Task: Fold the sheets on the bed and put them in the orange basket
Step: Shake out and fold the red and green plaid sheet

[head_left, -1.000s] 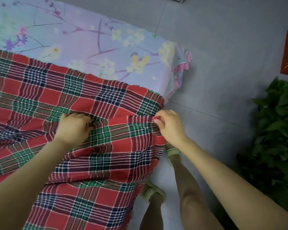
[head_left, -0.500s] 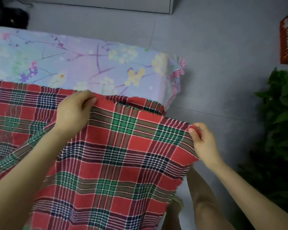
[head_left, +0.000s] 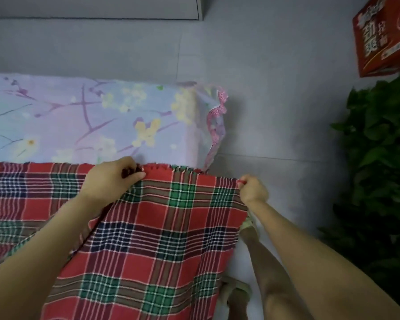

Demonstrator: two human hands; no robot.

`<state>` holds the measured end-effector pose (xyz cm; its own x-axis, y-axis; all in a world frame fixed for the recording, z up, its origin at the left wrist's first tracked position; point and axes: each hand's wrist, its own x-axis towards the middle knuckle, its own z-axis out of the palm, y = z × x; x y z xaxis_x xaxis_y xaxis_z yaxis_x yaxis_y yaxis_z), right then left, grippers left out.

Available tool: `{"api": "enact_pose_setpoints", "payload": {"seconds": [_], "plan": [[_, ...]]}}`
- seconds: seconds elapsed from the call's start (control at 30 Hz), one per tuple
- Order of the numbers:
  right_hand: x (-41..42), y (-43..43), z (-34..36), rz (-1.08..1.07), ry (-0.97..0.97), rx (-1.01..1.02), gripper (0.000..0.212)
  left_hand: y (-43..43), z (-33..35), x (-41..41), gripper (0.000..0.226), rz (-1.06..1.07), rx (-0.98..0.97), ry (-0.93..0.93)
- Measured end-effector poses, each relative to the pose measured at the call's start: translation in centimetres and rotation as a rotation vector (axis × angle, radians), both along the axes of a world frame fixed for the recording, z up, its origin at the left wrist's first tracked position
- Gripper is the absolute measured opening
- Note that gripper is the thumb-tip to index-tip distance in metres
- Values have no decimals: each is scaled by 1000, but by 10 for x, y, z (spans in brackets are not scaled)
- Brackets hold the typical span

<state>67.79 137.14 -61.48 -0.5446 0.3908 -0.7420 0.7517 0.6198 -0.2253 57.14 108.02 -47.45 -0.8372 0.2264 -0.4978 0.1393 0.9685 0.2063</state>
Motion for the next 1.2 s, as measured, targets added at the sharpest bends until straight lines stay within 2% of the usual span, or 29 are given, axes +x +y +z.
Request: {"api": "enact_pose_setpoints", "payload": {"seconds": [0.03, 0.1, 0.13, 0.2, 0.27, 0.33, 0.37, 0.4, 0.47, 0.53, 0.63, 0.73, 0.77, 0.83, 0.9, 0.93, 1.0, 1.1, 1.2], "plan": [[-4, -2, -1, 78, -54, -14, 27, -5, 2, 2, 33, 24, -25, -36], [-10, -12, -1, 241, -157, -59, 51, -21, 4, 6, 45, 70, -68, -91], [-13, -22, 4, 296, -141, -74, 60, -32, 5, 6, 49, 107, -72, -108], [-20, -47, 26, 308, 80, -76, 63, -51, 7, 4, 54, 180, -32, -127], [-26, -73, 62, 278, 438, -25, 52, -65, 8, 4, 43, 212, -45, -145], [-30, -98, 97, 310, 775, -45, 44, -74, 4, 6, 29, 142, -115, -128], [-36, -112, 112, 386, 867, -129, 41, -78, 4, 6, 27, 110, -136, -109], [-42, -125, 125, 475, 882, -223, 39, -80, 2, 8, 26, 73, -145, -105], [-61, -154, 144, 662, 733, -413, 44, -86, 2, 10, 21, 9, -170, -81], [-78, -185, 152, 861, 556, -467, 50, -92, 3, 13, 20, 0, -228, -46], [-97, -225, 150, 1111, 506, -295, 46, -97, 5, 15, 21, -11, -319, -22], [-111, -252, 148, 1203, 416, -188, 37, -106, 8, 15, 18, -10, -346, -35], [-115, -258, 149, 1229, 373, -166, 35, -111, 9, 16, 15, 28, -291, -10], [-123, -263, 149, 1255, 346, -166, 32, -117, 11, 17, 11, 159, -28, 83], [-133, -267, 150, 1182, 385, -206, 32, -128, 18, 20, 12, 258, 206, 130], [-139, -265, 151, 1113, 413, -219, 32, -133, 24, 21, 15, 260, 246, 102], [-147, -265, 150, 1030, 429, -221, 27, -151, 32, 26, 18, 204, 183, 0], [-148, -267, 147, 1046, 375, -176, 26, -188, 36, 34, 27, 120, -67, -168], [-150, -273, 147, 1099, 349, -98, 27, -233, 34, 49, 30, 170, -228, -283]]}}
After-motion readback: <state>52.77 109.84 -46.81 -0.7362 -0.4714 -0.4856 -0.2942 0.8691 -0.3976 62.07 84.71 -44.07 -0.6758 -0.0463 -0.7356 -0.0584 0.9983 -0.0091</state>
